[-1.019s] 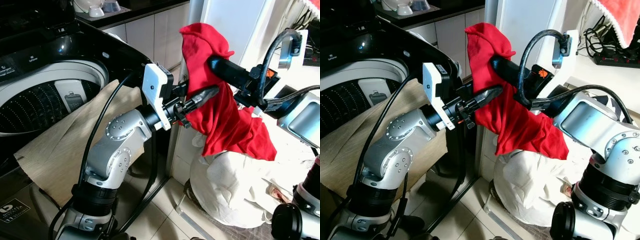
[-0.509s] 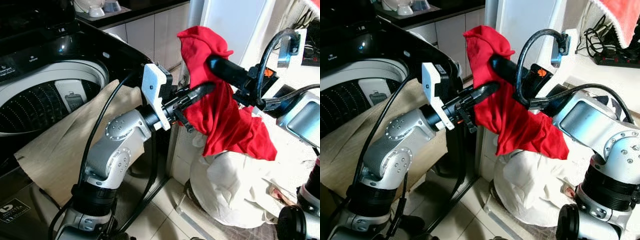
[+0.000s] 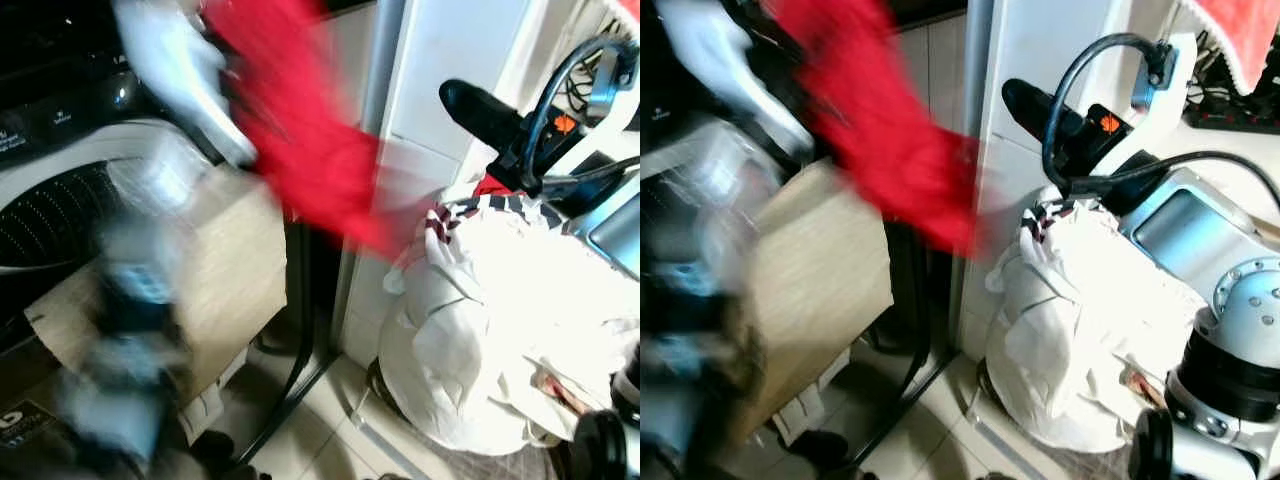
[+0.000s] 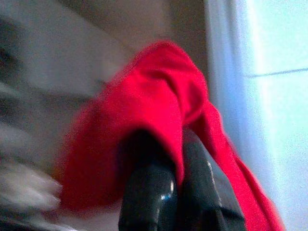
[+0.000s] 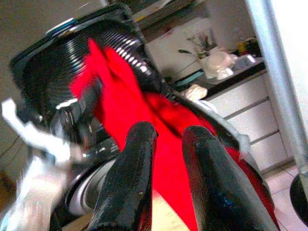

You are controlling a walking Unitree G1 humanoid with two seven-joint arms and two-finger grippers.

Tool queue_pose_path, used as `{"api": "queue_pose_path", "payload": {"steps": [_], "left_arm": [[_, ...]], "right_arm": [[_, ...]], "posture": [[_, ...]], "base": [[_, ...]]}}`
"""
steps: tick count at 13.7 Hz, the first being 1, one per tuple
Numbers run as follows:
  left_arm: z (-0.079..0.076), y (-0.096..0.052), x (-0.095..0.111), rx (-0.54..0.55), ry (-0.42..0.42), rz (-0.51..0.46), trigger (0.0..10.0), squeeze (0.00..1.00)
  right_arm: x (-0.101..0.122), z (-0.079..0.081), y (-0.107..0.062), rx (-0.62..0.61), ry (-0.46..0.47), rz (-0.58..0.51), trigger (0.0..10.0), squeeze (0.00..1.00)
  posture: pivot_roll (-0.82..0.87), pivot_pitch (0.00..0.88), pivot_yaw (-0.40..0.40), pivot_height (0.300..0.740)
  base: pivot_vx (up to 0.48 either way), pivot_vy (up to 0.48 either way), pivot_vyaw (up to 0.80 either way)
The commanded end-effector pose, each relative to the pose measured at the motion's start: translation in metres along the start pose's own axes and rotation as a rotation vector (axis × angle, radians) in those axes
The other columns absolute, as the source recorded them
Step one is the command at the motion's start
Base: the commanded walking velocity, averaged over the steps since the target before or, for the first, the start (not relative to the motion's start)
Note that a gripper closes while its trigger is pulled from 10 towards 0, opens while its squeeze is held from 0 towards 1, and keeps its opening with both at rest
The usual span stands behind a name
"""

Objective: Clothes washing

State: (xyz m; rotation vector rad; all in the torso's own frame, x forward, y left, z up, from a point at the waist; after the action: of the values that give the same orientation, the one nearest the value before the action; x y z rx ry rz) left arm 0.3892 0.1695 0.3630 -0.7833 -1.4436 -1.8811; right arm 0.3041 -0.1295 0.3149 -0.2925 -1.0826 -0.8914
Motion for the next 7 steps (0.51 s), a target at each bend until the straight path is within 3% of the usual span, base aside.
{"api": "queue_pose_path", "payload": {"steps": [1,2,3,4,5,6,7], "left_arm": [[0.029,0.009,0.033,0.117,0.112,-0.123,0.0,0.0],[0.043,0.015,0.027,0.117,0.184,-0.08,0.0,0.0],[0.049,0.014,0.006,0.111,0.242,0.009,0.0,0.0],[0.05,0.014,0.002,0.111,0.253,0.027,0.0,0.0],[0.056,0.001,-0.058,0.136,0.315,0.337,10.0,0.0],[0.053,-0.006,-0.078,0.105,0.31,0.429,10.0,0.0],[0.048,-0.024,-0.114,0.055,0.3,0.58,10.0,0.0]], "right_arm": [[-0.002,0.008,0.0,0.03,-0.03,0.006,10.0,0.0],[-0.01,0.01,0.002,0.034,-0.056,0.042,10.0,0.0],[-0.02,0.012,0.005,0.033,-0.092,0.084,10.0,0.0],[-0.022,0.012,0.005,0.033,-0.099,0.092,10.0,0.0],[-0.046,0.018,0.007,0.043,-0.194,0.201,10.0,0.0],[-0.053,0.02,0.008,0.05,-0.212,0.232,10.0,0.0],[-0.072,0.024,0.007,0.06,-0.27,0.316,10.0,0.0]], "posture": [[-0.09,0.0,0.002,0.74],[-0.09,0.0,0.008,0.74],[-0.09,0.0,0.011,0.74],[-0.09,0.0,0.011,0.74],[-0.1,0.0,0.016,0.74],[-0.1,0.0,0.014,0.74],[-0.1,0.0,0.015,0.74]], "base": [[0.0,0.0,0.0],[0.0,0.0,0.0],[0.0,0.0,0.0],[0.0,0.0,0.0],[0.0,0.0,0.0],[0.0,0.0,0.0],[0.0,0.0,0.0]]}}
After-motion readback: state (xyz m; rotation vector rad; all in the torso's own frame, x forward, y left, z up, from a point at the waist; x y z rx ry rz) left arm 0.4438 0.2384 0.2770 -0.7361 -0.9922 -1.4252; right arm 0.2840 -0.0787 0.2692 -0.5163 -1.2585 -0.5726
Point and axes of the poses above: a point about 5 cm out from each wrist's last joint towards the gripper, its own y axis pointing out of the wrist towards the gripper, its own x axis along the axis of the wrist's last joint, z = x × y, the point moved 5 cm from there along y, pointing out of the wrist towards the gripper, and after that the axes turned 2 degrees about y, right-handed, at the moved point
